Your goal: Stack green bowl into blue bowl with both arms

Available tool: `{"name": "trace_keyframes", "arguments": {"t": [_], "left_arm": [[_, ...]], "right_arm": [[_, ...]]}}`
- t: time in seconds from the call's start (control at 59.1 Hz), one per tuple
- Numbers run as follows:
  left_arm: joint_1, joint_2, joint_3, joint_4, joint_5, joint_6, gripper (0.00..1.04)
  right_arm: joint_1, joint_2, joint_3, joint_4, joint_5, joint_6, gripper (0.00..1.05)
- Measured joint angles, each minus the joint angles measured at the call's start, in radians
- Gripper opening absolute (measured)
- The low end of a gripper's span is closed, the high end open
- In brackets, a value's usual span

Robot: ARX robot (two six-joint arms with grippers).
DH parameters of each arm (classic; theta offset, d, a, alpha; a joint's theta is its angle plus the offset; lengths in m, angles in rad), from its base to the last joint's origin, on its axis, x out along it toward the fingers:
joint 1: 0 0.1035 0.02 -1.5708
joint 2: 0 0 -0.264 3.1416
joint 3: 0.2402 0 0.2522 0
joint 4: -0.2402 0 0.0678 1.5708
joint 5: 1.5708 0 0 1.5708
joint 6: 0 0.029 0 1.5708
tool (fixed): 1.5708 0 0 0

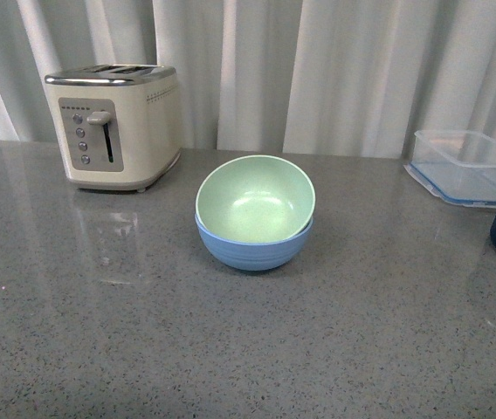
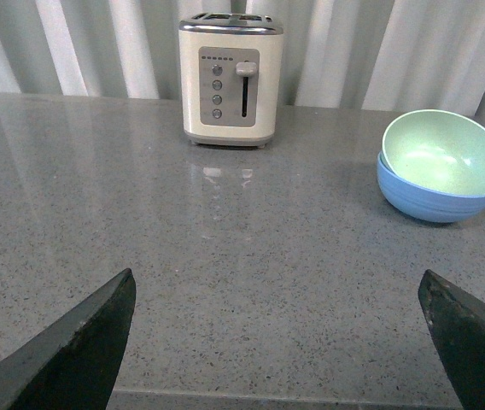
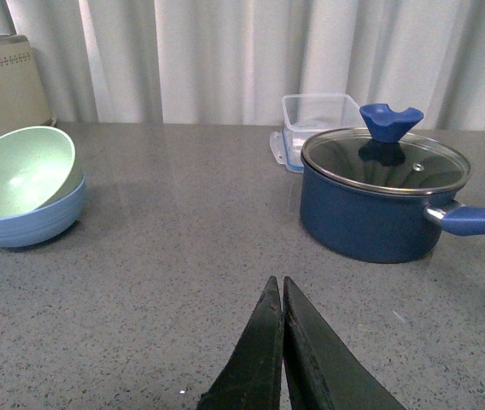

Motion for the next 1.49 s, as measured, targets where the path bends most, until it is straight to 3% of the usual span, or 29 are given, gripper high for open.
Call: {"name": "trace_keyframes", "arguments": {"t": [0.321,0.44,0.71,0.947,1.184,1.488], "left_arm": [[0.000,0.000,0.000,0.000,0.000,0.000,0.98],[0.000,0.000,0.000,0.000,-0.001,0.000,0.98],[0.000,0.000,0.000,0.000,0.000,0.000,0.98],[0.000,0.000,0.000,0.000,0.000,0.000,0.98],[0.000,0.000,0.000,0.000,0.000,0.000,0.98],[0.000,0.000,0.000,0.000,0.000,0.000,0.98]], "right_arm": [[0.000,-0.086,0.000,-0.086,0.000,0.000,0.01],[0.000,-0.230,0.001,-0.257,-0.002,0.000,0.01],[0.000,-0.257,0.001,-0.263,-0.003,-0.002,0.02],[0.000,-0.257,0.001,-0.263,-0.003,-0.001,0.45],[0.000,-0.257,0.001,-0.263,-0.003,-0.001,0.97],[0.000,-0.257,0.001,-0.263,-0.003,-0.001,0.95]]}}
